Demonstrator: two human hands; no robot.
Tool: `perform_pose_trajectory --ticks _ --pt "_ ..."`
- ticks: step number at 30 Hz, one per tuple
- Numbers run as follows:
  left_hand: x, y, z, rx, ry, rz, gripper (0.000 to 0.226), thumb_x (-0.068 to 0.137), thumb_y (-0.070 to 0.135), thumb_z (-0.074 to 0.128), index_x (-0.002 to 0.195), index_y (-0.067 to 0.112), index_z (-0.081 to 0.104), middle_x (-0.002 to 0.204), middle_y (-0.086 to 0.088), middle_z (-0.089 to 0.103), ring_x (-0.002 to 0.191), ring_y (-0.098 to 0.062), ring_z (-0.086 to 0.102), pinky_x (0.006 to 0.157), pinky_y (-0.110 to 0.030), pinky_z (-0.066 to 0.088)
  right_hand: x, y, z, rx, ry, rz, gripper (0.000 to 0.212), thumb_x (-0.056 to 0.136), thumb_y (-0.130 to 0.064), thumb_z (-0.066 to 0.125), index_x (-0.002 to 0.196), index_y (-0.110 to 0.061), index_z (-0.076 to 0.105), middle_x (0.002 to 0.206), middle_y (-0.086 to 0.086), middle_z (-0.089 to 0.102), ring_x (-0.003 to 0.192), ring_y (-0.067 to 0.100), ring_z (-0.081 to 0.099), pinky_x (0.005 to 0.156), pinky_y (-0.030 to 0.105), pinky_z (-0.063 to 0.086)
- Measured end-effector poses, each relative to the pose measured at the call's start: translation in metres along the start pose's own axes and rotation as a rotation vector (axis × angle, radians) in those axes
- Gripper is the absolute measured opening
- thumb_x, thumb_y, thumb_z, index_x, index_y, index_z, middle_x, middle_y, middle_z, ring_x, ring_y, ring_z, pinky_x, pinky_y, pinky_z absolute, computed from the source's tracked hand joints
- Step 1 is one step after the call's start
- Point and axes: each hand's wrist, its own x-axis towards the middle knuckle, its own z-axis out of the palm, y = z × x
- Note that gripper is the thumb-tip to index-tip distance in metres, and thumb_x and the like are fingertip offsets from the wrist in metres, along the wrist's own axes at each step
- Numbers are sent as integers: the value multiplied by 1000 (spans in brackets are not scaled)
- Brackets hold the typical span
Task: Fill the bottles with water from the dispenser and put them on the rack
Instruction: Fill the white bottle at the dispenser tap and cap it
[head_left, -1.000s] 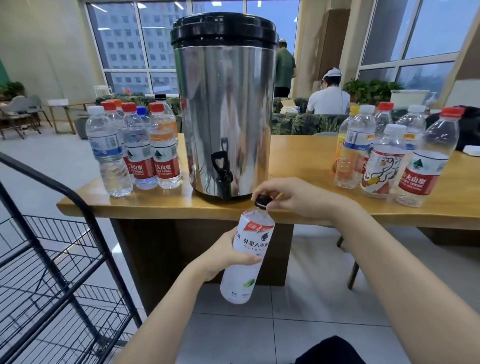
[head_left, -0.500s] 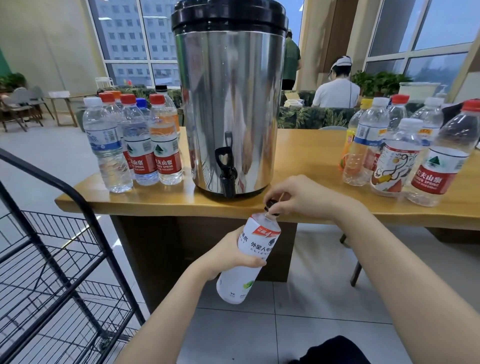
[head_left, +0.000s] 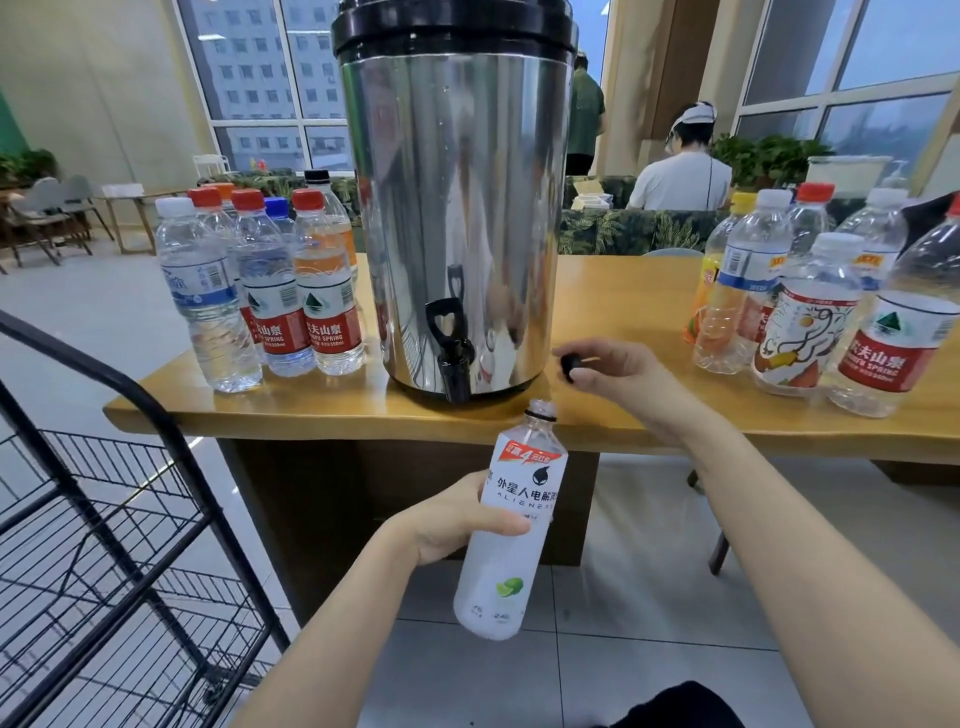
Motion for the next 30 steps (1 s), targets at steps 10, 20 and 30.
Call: perform_pose_trajectory --ticks 10,20,30 --pt "6 6 13 55 321 78 47 78 17 81 115 33 56 107 8 70 103 -13 66 85 -28 52 18 48 10 -565 427 127 22 85 -23 73 100 -10 63 102 4 63 97 20 57 64 14 30" --pt "-17 24 30 276 504 187 65 71 27 86 126 26 52 115 5 65 107 -11 62 90 -32 53 -66 -8 95 36 25 146 74 71 -27 85 130 -29 40 113 -15 61 107 1 58 82 19 46" --pt "-98 123 -16 871 1090 431 19 94 24 61 112 16 64 100 8 61 91 -3 58 86 -21 50 -65 18 136 -189 124 206 75 70 -38 84 128 -27 38 109 -10 60 98 7 59 79 26 51"
